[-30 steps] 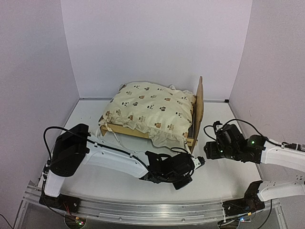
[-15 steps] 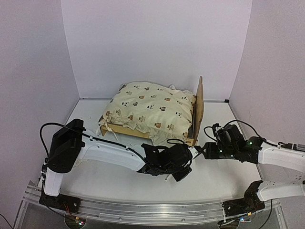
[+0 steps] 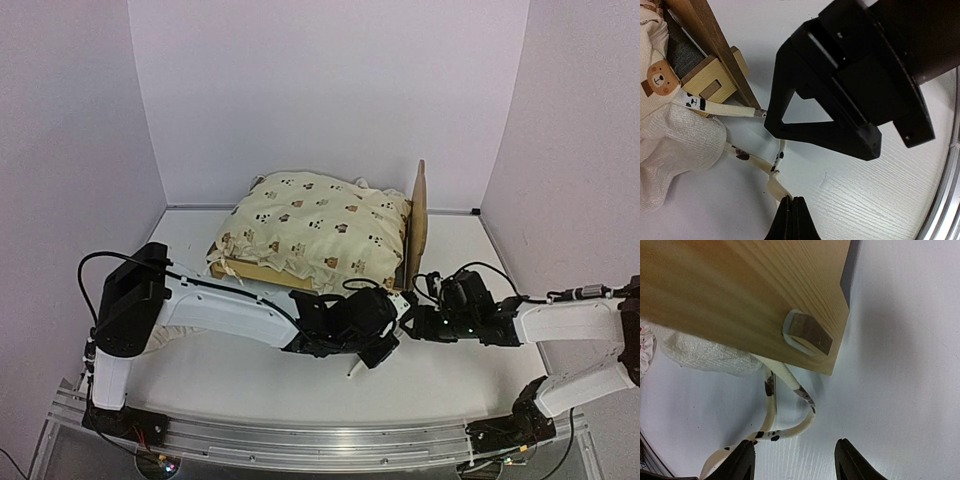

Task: Set up the pet bed

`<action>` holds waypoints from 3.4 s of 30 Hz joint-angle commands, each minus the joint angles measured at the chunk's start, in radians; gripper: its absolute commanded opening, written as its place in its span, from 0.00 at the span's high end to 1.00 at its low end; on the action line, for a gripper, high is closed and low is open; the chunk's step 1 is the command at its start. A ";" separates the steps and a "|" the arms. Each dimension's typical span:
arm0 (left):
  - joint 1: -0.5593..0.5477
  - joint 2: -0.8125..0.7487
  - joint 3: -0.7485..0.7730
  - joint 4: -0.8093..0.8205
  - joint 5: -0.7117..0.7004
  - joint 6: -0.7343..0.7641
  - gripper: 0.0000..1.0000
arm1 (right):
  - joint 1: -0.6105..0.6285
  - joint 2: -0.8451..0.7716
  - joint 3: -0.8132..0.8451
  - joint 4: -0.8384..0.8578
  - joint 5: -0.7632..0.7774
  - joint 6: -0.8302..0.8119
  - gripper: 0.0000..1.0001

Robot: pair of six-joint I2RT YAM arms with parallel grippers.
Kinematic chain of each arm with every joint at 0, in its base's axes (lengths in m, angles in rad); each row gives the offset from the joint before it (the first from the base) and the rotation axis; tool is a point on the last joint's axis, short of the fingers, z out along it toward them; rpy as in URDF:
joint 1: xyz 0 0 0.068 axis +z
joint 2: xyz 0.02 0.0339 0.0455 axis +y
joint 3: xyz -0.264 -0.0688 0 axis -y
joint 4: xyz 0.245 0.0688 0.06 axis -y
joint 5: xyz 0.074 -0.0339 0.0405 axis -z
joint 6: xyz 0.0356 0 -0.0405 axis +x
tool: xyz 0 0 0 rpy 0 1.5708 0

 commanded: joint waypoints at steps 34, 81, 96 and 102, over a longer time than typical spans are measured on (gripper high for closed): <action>0.104 -0.065 -0.023 0.110 0.100 -0.047 1.00 | -0.004 0.157 -0.106 0.466 -0.038 0.149 1.00; 0.199 0.179 0.120 0.207 0.323 -0.083 1.00 | -0.005 -0.179 -0.228 0.149 0.263 -0.088 0.76; 0.201 0.178 0.116 0.211 0.334 -0.084 1.00 | -0.004 0.143 -0.112 0.420 -0.059 -0.197 0.81; 0.201 0.177 0.115 0.211 0.335 -0.083 1.00 | -0.005 0.168 -0.115 0.489 -0.093 -0.180 0.78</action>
